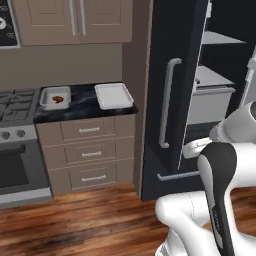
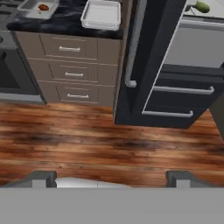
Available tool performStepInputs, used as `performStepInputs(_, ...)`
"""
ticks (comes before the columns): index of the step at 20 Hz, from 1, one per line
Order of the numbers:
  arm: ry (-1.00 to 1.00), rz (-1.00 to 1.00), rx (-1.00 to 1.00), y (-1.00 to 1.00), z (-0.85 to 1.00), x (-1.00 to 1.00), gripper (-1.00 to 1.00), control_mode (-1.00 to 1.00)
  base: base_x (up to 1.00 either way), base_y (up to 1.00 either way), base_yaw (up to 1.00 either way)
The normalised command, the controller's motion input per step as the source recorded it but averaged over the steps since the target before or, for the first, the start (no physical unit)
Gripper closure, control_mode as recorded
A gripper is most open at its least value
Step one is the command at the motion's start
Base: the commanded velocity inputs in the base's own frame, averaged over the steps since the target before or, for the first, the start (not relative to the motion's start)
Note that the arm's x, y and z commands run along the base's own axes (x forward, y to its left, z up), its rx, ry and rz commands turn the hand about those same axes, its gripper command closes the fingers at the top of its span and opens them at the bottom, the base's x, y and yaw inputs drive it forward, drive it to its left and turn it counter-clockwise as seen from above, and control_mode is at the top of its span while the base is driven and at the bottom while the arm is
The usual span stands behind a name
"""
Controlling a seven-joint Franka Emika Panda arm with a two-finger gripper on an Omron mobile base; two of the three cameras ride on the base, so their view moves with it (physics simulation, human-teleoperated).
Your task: Place one cucumber and one chicken drumstick in each tupperware on the nearby counter, to pack two identical lunches.
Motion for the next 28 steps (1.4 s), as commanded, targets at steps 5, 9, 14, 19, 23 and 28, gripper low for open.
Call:
performStepInputs(5,0.00,0.00,0.00,0.00,0.00,0.00,-1.00,1.00,-0.01,-1.00,0.00)
performStepInputs(9,0.00,0.00,0.00,0.00,0.00,0.00,-1.00,1.00,0.00,-0.98,0.00)
performStepInputs(14,0.00,0.00,0.00,0.00,0.00,0.00,-1.00,1.00,0.00,-0.80,0.00)
performStepInputs(19,0.00,0.00,0.00,0.00,0.00,0.00,-1.00,1.00,0.39,-0.09,0.00)
performStepInputs(23,0.00,0.00,0.00,0.00,0.00,0.00,-1.00,1.00,0.77,0.05,0.00)
performStepInputs(28,0.00,0.00,0.00,0.00,0.00,0.00,-1.00,1.00,0.75,0.00,0.00)
